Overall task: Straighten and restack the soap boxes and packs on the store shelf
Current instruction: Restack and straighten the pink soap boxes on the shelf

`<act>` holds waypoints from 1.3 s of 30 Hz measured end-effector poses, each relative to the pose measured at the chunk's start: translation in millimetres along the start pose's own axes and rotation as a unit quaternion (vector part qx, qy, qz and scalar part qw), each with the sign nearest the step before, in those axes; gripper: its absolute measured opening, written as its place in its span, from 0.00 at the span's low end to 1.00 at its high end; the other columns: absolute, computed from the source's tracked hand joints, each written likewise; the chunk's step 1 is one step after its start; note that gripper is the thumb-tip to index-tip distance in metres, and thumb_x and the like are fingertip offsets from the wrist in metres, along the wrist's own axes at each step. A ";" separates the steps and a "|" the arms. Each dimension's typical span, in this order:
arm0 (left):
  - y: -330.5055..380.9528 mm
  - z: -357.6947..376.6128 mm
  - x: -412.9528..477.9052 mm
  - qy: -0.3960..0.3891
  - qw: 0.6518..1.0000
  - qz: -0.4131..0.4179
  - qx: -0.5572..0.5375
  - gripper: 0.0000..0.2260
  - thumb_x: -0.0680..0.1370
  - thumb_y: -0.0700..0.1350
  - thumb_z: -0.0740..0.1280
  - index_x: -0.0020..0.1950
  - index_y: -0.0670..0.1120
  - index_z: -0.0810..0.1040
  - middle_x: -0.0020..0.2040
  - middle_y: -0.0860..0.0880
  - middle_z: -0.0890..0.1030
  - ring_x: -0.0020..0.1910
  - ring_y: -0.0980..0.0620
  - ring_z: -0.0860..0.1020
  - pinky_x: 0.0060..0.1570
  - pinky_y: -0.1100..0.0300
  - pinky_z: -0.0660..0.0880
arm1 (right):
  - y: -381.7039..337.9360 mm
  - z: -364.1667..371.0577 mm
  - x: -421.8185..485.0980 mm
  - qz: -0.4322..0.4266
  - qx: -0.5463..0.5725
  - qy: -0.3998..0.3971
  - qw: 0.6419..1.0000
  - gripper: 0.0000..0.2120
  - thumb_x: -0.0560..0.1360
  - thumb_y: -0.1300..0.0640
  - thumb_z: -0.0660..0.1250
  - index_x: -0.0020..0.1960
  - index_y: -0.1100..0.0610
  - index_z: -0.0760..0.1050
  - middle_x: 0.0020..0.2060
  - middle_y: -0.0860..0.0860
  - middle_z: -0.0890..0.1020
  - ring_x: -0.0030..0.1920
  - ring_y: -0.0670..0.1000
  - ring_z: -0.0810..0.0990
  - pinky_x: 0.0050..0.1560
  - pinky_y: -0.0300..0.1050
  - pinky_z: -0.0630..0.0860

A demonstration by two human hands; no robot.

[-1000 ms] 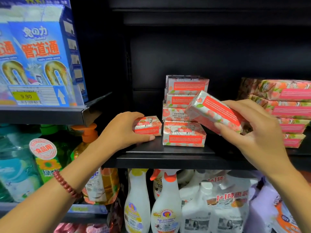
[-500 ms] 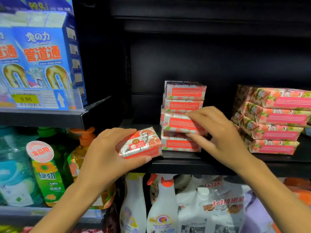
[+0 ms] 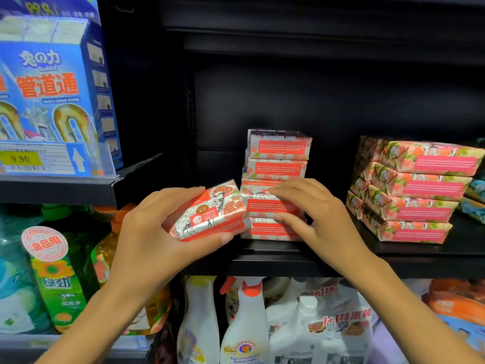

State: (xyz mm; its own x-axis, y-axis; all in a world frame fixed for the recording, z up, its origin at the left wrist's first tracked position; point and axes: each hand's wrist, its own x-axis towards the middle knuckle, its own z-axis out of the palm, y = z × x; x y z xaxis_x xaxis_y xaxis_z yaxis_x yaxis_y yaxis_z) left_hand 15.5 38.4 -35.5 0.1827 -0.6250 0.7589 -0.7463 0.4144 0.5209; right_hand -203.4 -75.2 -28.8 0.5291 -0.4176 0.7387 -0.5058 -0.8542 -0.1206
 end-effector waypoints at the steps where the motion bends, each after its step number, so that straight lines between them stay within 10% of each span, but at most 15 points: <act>1: 3.6 0.1 4.4 -0.003 1.000 0.009 -0.003 0.32 0.57 0.62 0.73 0.59 0.57 0.74 0.54 0.65 0.75 0.55 0.68 0.73 0.43 0.73 0.72 | -0.7 -0.3 -1.7 0.003 0.002 0.002 1.000 0.19 0.72 0.55 0.70 0.62 0.57 0.75 0.59 0.49 0.78 0.62 0.46 0.71 0.65 0.31 0.60; 8: 32.4 17.0 49.5 -0.069 0.994 0.083 -0.022 0.34 0.58 0.70 0.72 0.60 0.59 0.72 0.50 0.68 0.74 0.54 0.68 0.75 0.48 0.79 0.70 | 3.4 -22.5 -33.0 0.037 0.017 0.070 0.997 0.22 0.72 0.48 0.67 0.64 0.54 0.73 0.59 0.43 0.74 0.62 0.40 0.69 0.64 0.28 0.61; 16: 43.2 58.8 87.2 -0.144 0.984 0.105 0.026 0.38 0.57 0.69 0.66 0.61 0.49 0.79 0.45 0.67 0.71 0.43 0.70 0.73 0.42 0.78 0.69 | 16.8 -34.0 -75.4 0.085 0.011 -0.083 0.993 0.25 0.68 0.35 0.67 0.57 0.50 0.79 0.52 0.38 0.77 0.56 0.37 0.72 0.55 0.33 0.70; 28: 35.2 62.3 67.0 -0.060 0.990 0.128 0.006 0.17 0.69 0.49 0.75 0.55 0.45 0.82 0.52 0.58 0.77 0.55 0.58 0.75 0.57 0.65 0.71 | 19.5 -29.1 -81.6 0.078 -0.024 -0.061 0.995 0.16 0.70 0.49 0.72 0.56 0.51 0.79 0.50 0.40 0.78 0.53 0.40 0.72 0.50 0.31 0.69; 39: 38.2 58.9 64.2 -0.065 0.989 0.119 0.051 0.17 0.71 0.47 0.74 0.58 0.45 0.80 0.56 0.48 0.81 0.58 0.50 0.77 0.60 0.54 0.72 | 12.3 -39.9 -79.5 0.103 0.007 -0.087 0.991 0.16 0.71 0.51 0.72 0.59 0.51 0.78 0.54 0.40 0.78 0.56 0.41 0.74 0.58 0.35 0.70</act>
State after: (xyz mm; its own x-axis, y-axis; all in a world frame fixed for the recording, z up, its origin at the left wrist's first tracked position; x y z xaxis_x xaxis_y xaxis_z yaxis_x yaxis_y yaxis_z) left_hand -39.0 -24.8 10.1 -0.0850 -0.6001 0.7954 -0.8201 0.4956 0.2862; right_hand -278.8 -40.1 -62.5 0.5261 -0.6291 0.5722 -0.6061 -0.7494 -0.2667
